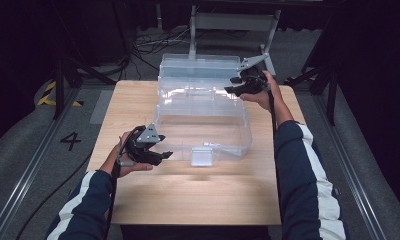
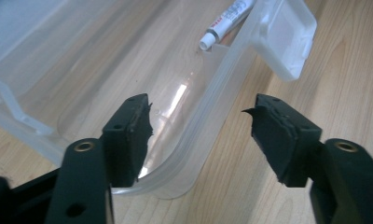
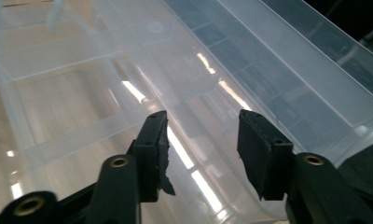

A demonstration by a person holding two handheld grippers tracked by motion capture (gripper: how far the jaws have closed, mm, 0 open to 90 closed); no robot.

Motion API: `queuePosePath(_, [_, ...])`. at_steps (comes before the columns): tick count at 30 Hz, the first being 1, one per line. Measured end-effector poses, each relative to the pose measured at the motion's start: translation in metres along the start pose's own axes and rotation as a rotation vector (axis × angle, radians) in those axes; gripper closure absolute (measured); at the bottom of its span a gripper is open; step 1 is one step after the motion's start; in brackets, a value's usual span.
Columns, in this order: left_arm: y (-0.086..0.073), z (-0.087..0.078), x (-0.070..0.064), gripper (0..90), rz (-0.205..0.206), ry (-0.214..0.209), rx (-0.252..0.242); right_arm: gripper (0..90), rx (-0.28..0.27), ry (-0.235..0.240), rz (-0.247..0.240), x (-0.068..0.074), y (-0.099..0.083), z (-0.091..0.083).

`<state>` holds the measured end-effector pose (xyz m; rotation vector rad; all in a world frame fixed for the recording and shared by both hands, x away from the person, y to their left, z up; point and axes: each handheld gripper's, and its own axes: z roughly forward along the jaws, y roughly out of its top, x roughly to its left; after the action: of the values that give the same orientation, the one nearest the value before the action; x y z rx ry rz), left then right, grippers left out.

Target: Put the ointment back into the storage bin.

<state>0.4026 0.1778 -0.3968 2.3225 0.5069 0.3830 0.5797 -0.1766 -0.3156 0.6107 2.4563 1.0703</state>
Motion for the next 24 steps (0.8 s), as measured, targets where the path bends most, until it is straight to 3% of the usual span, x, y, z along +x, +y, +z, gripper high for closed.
queuePosePath(8, [0.002, 0.013, 0.004, 49.5, 0.016, -0.043, 0.035, 63.8, 0.016, 0.006, -0.012, 0.0, 0.002, -0.003])
queuePosePath(11, [0.003, 0.017, 0.004, 58.4, 0.035, -0.061, 0.051, 66.2, 0.032, 0.018, -0.022, 0.0, 0.004, -0.004])
queuePosePath(13, [0.005, 0.019, 0.004, 65.3, 0.063, -0.037, 0.076, 68.2, 0.045, 0.036, -0.022, -0.001, 0.004, -0.006])
queuePosePath(14, [0.006, 0.02, 0.005, 67.9, 0.069, -0.043, 0.079, 68.6, 0.05, 0.039, -0.025, -0.001, 0.004, -0.006])
queuePosePath(20, [0.011, 0.026, 0.006, 70.1, 0.093, -0.068, 0.105, 69.7, 0.087, 0.022, -0.064, 0.002, 0.008, -0.007])
queuePosePath(24, [0.014, 0.028, 0.01, 73.0, 0.095, -0.112, 0.121, 70.4, 0.103, 0.02, -0.084, 0.003, 0.01, -0.007])
